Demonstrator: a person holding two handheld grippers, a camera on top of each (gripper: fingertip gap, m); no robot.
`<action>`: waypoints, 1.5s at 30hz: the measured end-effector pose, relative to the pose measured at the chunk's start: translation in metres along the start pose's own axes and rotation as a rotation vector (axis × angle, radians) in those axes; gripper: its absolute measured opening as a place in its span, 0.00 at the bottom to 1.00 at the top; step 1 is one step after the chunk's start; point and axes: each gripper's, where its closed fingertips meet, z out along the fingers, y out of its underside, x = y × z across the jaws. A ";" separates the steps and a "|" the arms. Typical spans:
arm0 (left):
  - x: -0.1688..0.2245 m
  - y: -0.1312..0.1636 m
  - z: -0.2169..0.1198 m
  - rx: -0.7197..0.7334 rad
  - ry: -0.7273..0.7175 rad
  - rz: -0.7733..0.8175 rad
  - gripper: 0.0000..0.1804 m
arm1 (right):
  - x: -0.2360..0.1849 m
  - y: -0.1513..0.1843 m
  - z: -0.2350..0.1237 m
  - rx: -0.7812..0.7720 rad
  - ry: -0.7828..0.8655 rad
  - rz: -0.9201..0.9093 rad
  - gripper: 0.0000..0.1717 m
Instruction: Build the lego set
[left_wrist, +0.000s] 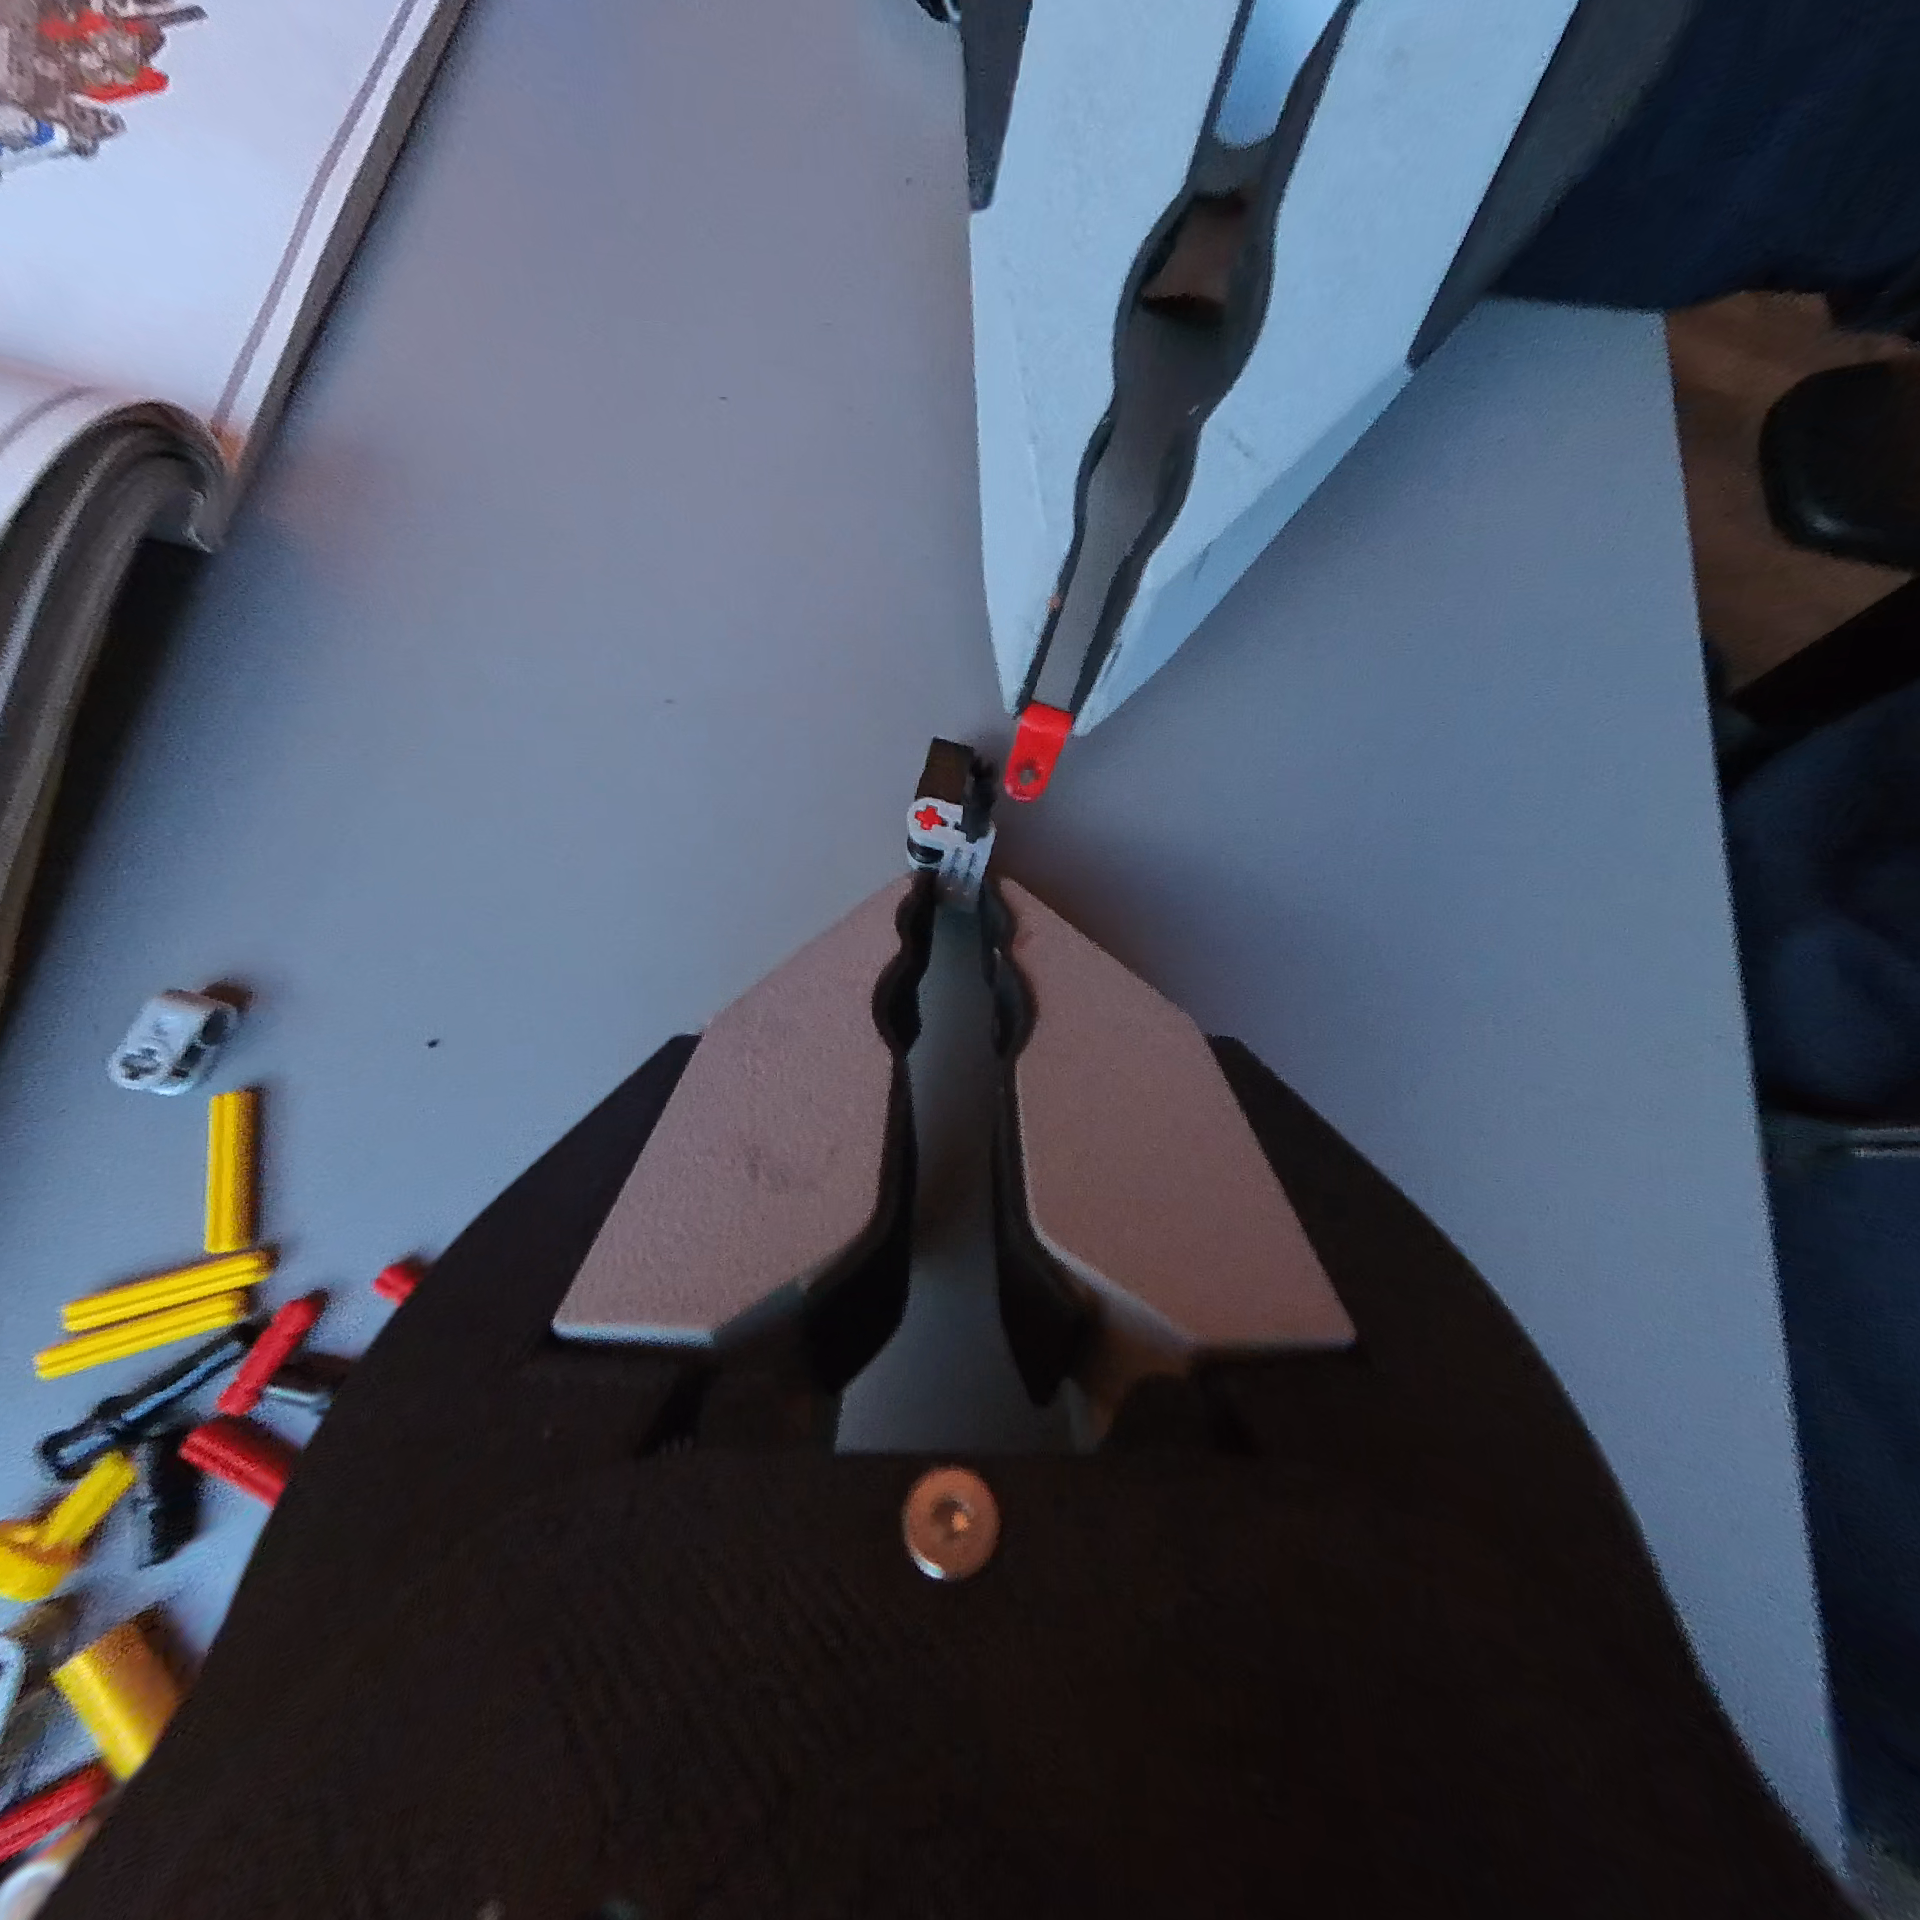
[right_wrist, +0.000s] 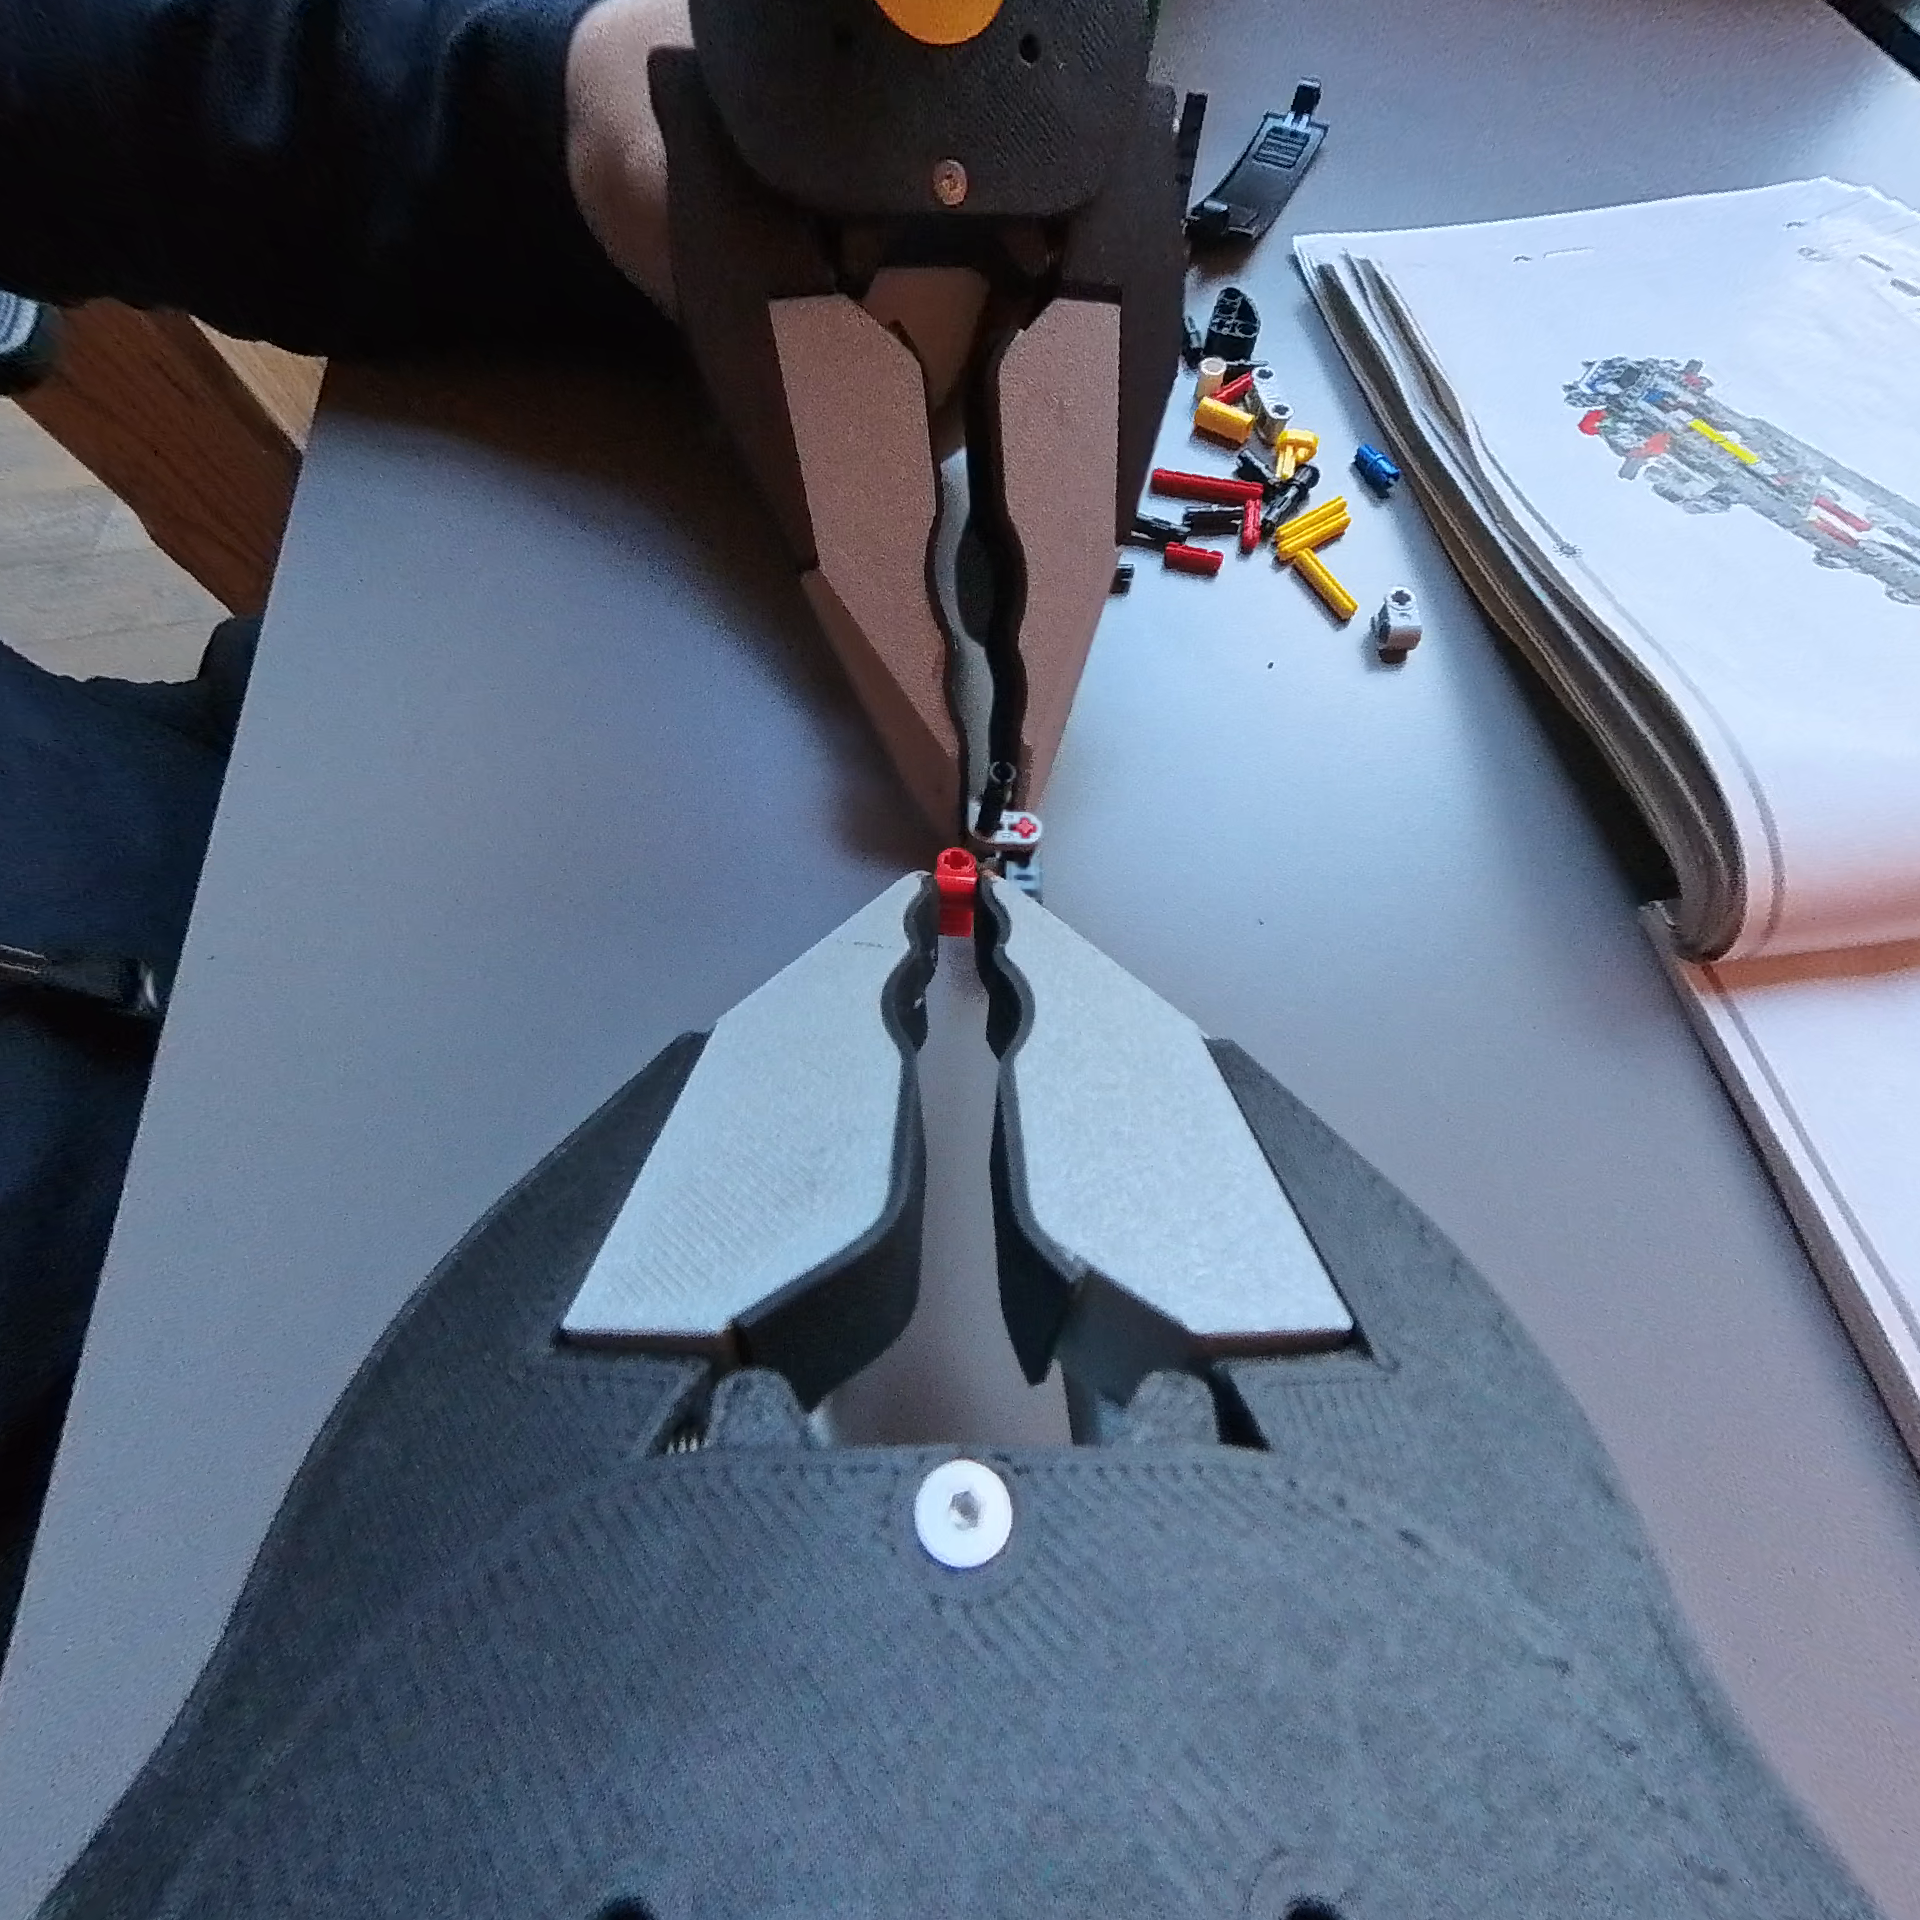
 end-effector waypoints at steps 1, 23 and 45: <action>0.002 0.000 0.000 0.003 0.013 -0.025 0.04 | 0.000 0.001 0.001 -0.007 0.000 0.000 0.02; 0.003 -0.003 0.002 0.034 0.090 -0.216 0.04 | 0.000 0.002 0.008 -0.012 -0.054 0.167 0.02; 0.002 -0.001 -0.002 0.038 0.135 -0.276 0.03 | 0.004 -0.004 0.006 -0.004 0.060 0.044 0.02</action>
